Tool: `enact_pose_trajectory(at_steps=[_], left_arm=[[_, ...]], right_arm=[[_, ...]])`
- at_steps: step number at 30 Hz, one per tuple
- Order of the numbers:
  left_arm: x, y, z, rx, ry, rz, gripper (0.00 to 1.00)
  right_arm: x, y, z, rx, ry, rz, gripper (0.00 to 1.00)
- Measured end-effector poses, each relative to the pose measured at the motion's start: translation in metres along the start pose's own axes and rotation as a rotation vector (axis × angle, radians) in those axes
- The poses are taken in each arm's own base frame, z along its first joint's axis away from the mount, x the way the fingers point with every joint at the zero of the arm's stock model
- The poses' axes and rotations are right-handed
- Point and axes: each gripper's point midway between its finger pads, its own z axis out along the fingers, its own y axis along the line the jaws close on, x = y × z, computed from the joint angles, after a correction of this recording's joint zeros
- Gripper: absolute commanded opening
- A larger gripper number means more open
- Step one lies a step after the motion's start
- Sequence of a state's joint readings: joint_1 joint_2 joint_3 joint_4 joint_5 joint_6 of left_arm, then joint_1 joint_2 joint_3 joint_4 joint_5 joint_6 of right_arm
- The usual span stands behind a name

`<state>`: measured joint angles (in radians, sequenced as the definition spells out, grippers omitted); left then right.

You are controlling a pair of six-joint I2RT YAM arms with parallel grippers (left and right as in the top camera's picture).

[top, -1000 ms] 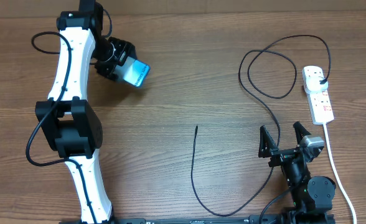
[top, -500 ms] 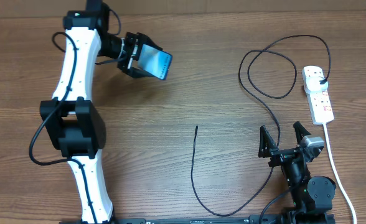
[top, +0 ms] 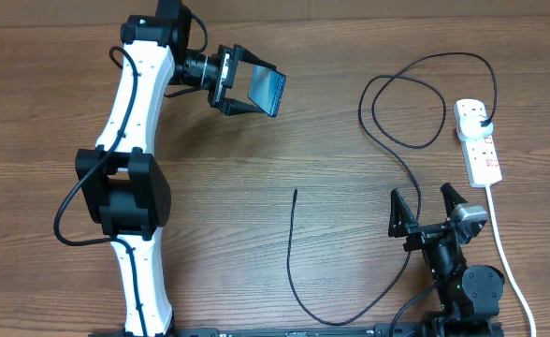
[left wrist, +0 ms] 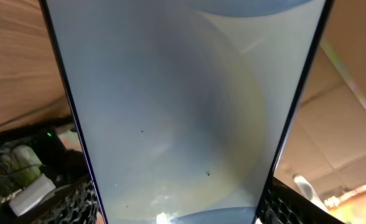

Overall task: Plug charger to phone and switch on socket
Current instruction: 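Lift the phone with the left gripper and carry it rightward, then hold the phone raised in the left gripper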

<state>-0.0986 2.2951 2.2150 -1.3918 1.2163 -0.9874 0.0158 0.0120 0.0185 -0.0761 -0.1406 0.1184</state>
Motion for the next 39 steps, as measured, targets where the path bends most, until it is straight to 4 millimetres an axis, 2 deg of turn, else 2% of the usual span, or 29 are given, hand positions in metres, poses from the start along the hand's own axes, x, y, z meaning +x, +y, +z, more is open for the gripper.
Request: enact_pose_trajectory(at_steps=[18,39], left_arm=[[0.034,-0.023,-0.005,0.142,0.193,0.103,0.04],[0.042,-0.028,-0.008,0.174,0.245,0.069,0.04]], right_arm=[[0.0,0.0,0.0,0.0,0.0,0.0,1.0],[0.0,0.0,0.0,0.0,0.0,0.0,1.0]])
